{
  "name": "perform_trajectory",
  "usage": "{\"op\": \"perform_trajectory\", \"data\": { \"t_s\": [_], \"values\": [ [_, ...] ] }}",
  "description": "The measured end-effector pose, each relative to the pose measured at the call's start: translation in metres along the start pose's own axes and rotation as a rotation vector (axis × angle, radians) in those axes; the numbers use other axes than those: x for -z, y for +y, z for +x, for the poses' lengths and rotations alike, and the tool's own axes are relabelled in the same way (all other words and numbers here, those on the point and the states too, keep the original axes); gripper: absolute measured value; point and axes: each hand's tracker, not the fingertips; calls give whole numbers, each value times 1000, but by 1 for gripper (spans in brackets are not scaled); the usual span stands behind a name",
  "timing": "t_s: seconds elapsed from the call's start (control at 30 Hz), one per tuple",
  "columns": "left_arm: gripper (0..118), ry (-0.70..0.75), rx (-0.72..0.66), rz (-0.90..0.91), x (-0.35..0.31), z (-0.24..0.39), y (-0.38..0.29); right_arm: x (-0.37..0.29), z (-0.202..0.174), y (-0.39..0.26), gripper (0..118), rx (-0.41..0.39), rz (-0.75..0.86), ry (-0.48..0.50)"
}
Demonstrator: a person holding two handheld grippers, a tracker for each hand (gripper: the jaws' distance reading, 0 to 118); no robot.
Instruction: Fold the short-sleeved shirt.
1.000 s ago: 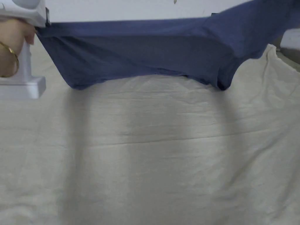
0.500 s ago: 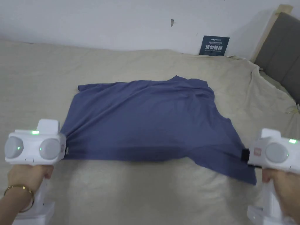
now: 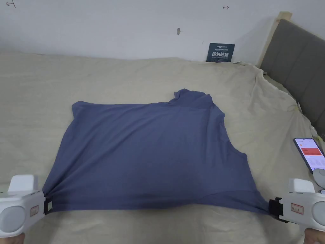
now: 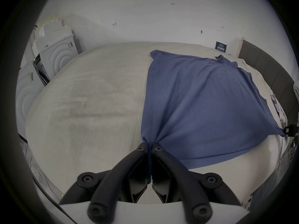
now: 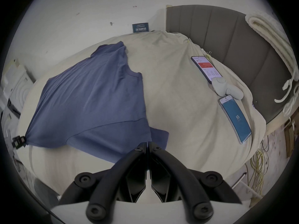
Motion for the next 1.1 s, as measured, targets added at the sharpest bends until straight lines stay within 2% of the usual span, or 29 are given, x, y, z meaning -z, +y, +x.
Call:
{"op": "perform_trajectory", "data": {
  "t_s": [0.13,0.2,0.33,0.37,0.5,0.53,0.6,0.63,0.67,0.7,0.77,0.8,0.83,0.97,1.1],
  "values": [
    [0,-4,16,-6,-22,-10,-23,-19,-3,-28,1,-94,-15,14],
    [0,-4,27,-6,-35,-14,-33,-26,-3,-41,1,-116,-22,22],
    [0,-10,-24,-12,-48,-23,-50,-30,0,-63,1,-119,-40,32],
    [0,49,20,45,-47,-25,-52,-28,-1,-68,1,-115,-44,29],
    [0,37,-2,-25,-37,-18,-69,-19,-3,-77,1,-94,-53,23],
    [2,42,5,-24,-37,-15,-72,-18,-3,-79,1,-94,-53,22],
    [31,50,2,-17,-37,-12,-73,-17,-2,-79,4,-82,-51,25],
    [52,39,-19,-39,-38,-12,-73,-19,0,-79,13,-66,-39,36],
    [83,62,-27,-42,-41,-15,-71,-23,3,-75,45,-53,-40,48],
    [97,58,-33,-39,-44,-19,-69,-26,5,-73,56,-35,-36,63],
    [108,55,-92,-26,-56,-31,-61,-39,11,-61,77,-42,-27,64],
    [118,43,-124,6,-63,-37,-55,-46,12,-57,100,-51,-7,60],
    [118,28,-146,58,-73,-42,-46,-56,12,-49,111,-63,44,52],
    [118,16,-205,211,-106,-47,-10,-99,1,-17,112,-100,236,36],
    [118,32,-207,413,-135,-30,7,-131,-17,-6,113,-95,437,86]
  ]
}}
